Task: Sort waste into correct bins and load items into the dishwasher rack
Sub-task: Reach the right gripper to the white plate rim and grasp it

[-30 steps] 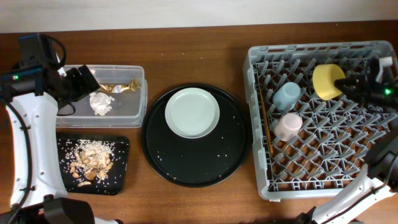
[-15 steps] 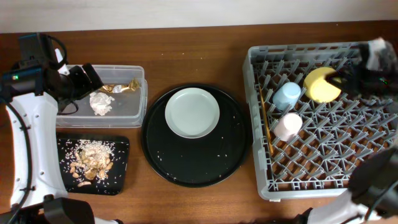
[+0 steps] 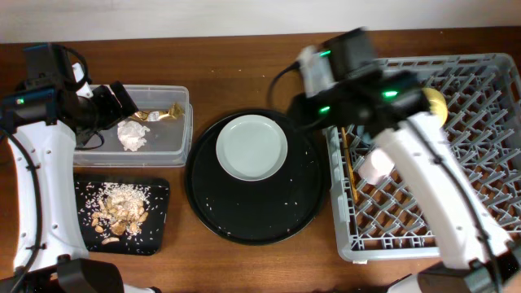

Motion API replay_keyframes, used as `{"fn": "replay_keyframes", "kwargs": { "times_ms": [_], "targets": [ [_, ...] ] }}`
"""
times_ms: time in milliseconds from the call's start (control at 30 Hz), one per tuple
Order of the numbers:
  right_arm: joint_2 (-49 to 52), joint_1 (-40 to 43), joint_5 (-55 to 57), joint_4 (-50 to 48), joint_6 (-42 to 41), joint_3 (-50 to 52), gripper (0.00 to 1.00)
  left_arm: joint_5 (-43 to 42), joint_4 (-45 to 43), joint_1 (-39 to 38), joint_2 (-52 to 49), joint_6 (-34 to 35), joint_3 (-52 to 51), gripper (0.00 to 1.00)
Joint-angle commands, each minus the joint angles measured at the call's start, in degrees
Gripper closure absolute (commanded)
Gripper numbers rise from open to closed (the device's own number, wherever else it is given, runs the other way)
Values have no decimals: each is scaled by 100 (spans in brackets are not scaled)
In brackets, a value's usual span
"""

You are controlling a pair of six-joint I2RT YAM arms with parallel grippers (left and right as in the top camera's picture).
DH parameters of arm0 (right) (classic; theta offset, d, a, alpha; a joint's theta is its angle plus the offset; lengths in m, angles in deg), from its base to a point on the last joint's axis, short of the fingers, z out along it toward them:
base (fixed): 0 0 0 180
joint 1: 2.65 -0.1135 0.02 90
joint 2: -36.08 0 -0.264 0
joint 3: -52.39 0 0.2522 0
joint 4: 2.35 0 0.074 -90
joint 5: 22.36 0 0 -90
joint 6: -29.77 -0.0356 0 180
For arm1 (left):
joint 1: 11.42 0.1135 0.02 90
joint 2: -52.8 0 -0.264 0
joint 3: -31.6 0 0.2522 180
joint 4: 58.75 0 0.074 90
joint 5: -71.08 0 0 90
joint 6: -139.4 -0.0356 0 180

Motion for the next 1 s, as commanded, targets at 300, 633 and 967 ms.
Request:
{"fn": "replay_keyframes", "kwargs": {
  "times_ms": [300,633,967],
  "targets": [
    [511,-535,409,-59,-83,-31,50,-59,2,13,22,13,35,1],
    [531,-1082,721,-1045,824,1115,56,-59,37,13,22,13,35,1],
    [533,-498,2020,-2326,-494,2358,52,-59,50,15,22,13,35,1]
  ]
}}
